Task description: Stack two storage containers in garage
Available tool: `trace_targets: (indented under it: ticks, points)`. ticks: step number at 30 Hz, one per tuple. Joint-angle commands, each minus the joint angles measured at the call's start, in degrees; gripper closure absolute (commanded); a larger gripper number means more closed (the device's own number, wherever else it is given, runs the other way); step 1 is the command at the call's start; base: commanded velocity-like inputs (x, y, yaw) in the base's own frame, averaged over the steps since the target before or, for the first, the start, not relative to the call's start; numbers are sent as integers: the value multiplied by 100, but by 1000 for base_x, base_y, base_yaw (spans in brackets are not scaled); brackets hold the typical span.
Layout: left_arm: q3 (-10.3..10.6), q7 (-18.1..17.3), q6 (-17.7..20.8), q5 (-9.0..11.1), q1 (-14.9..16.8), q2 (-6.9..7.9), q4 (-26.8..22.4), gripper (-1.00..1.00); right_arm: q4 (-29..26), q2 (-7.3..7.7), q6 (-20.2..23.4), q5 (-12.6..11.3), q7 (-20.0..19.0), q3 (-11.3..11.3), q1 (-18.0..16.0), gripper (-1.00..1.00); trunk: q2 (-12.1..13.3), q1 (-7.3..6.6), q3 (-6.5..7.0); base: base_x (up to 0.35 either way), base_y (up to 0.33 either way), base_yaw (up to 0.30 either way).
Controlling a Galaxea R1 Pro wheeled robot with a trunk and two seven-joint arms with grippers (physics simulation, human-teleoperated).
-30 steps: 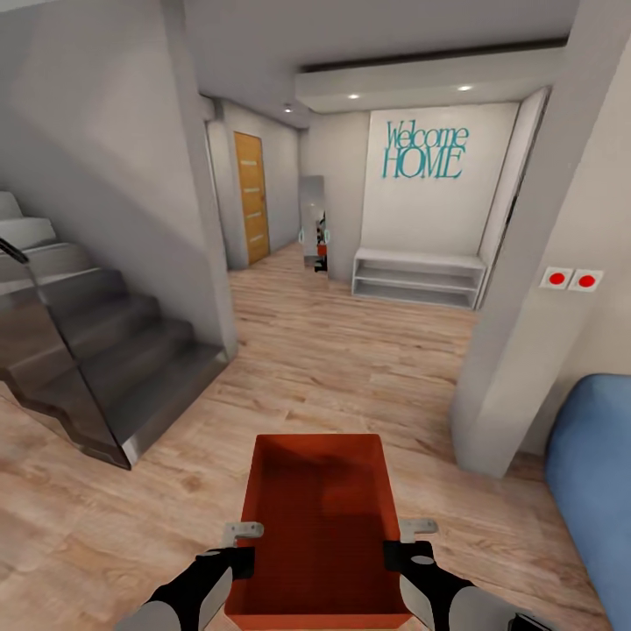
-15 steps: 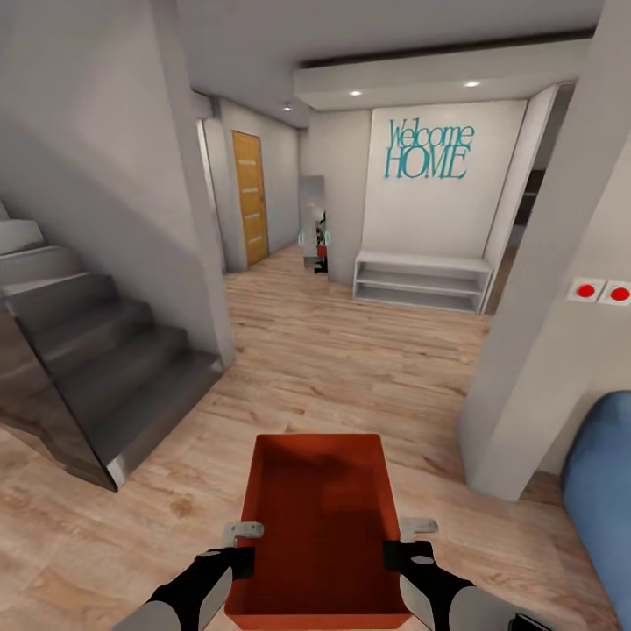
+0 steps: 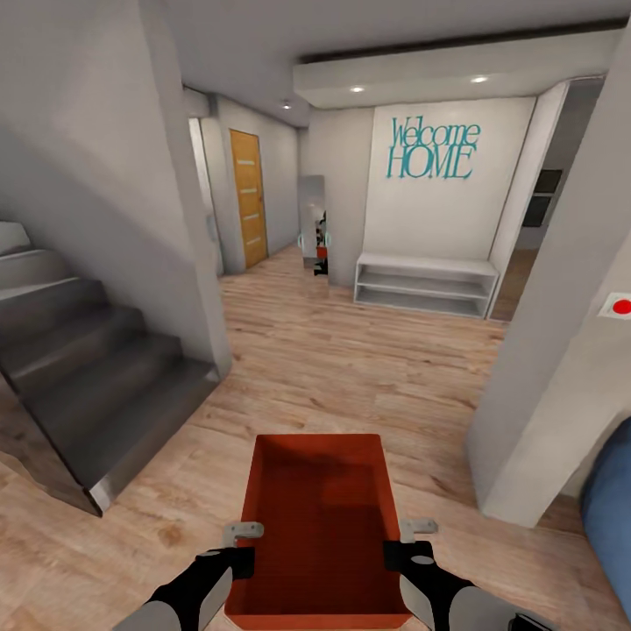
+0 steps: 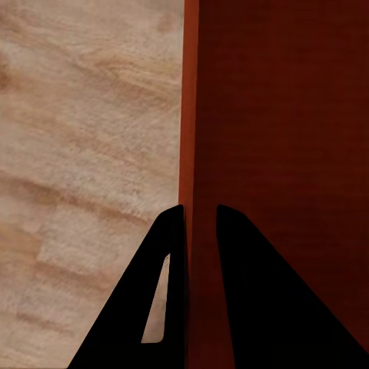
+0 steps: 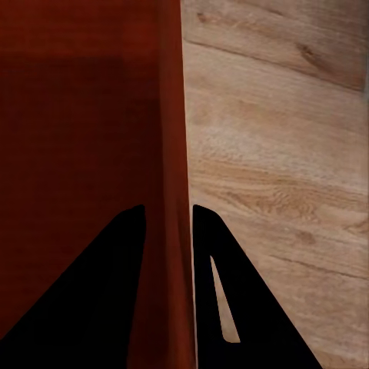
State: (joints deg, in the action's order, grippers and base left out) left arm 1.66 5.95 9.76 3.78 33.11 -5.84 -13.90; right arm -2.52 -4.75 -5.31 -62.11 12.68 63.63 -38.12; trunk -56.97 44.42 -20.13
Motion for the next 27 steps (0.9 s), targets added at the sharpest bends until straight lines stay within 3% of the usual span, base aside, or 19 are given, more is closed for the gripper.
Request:
trace_targets:
  ticks: [1, 27]
  points:
    - [80, 55, 34, 109, 3, 4, -16, 100, 58, 45, -14, -56, 20, 124, -2, 100, -4, 4, -6, 323, 0, 0]
    - [80, 55, 34, 110, 3, 4, -16, 100, 58, 44, -14, -49, 16, 131, -2, 100, -4, 4, -6, 323, 0, 0]
